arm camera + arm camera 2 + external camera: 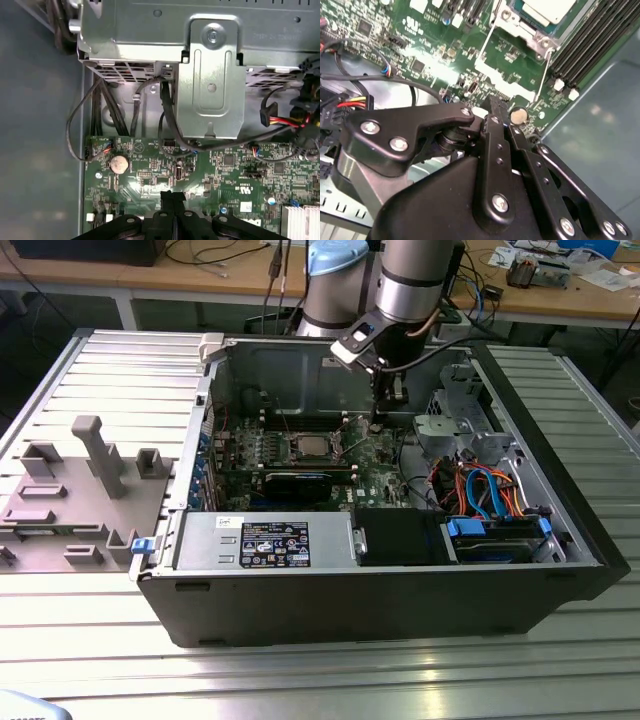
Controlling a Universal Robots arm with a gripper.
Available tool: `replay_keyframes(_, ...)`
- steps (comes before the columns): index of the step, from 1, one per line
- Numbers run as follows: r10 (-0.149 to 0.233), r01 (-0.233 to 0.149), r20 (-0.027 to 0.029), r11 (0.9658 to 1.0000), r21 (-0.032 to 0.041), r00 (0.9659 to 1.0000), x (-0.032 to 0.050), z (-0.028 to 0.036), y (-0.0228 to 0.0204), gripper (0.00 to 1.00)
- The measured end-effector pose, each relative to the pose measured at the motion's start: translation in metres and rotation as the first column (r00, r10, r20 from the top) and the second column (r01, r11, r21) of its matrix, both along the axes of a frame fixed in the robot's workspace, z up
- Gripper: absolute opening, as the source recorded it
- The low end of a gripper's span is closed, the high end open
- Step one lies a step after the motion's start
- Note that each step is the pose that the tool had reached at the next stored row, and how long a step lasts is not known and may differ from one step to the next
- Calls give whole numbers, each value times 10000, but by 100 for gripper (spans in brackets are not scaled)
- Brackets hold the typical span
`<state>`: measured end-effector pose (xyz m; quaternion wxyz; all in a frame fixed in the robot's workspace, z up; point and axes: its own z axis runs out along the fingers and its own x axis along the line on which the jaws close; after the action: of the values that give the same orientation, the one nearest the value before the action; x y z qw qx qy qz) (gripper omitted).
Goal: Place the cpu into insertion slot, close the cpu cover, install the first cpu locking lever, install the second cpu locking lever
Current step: 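Close the cpu cover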
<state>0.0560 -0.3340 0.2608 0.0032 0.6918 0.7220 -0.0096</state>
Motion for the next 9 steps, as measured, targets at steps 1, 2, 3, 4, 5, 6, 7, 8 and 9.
replay_keyframes(1,3,-3,-18,10000,0,10000,10,-16,0,11)
replay_keyframes(2,4,-4,-28,10000,1,10000,12,-27,1,11)
replay_keyframes(3,4,-3,-39,10000,5,10000,11,-46,0,11)
replay_keyframes(4,8,-8,-47,10000,11,10000,11,-73,0,11)
replay_keyframes(5,10,-10,-49,10000,18,10000,11,-93,1,11)
replay_keyframes(6,9,-9,-51,10000,14,10000,1,-96,0,11)
replay_keyframes(7,10,-9,-50,10000,36,10000,-21,-97,0,11)
replay_keyframes(8,9,-9,-50,10000,66,10000,-59,-97,0,11)
replay_keyframes(9,9,-9,-49,10000,75,10000,-76,-98,1,11)
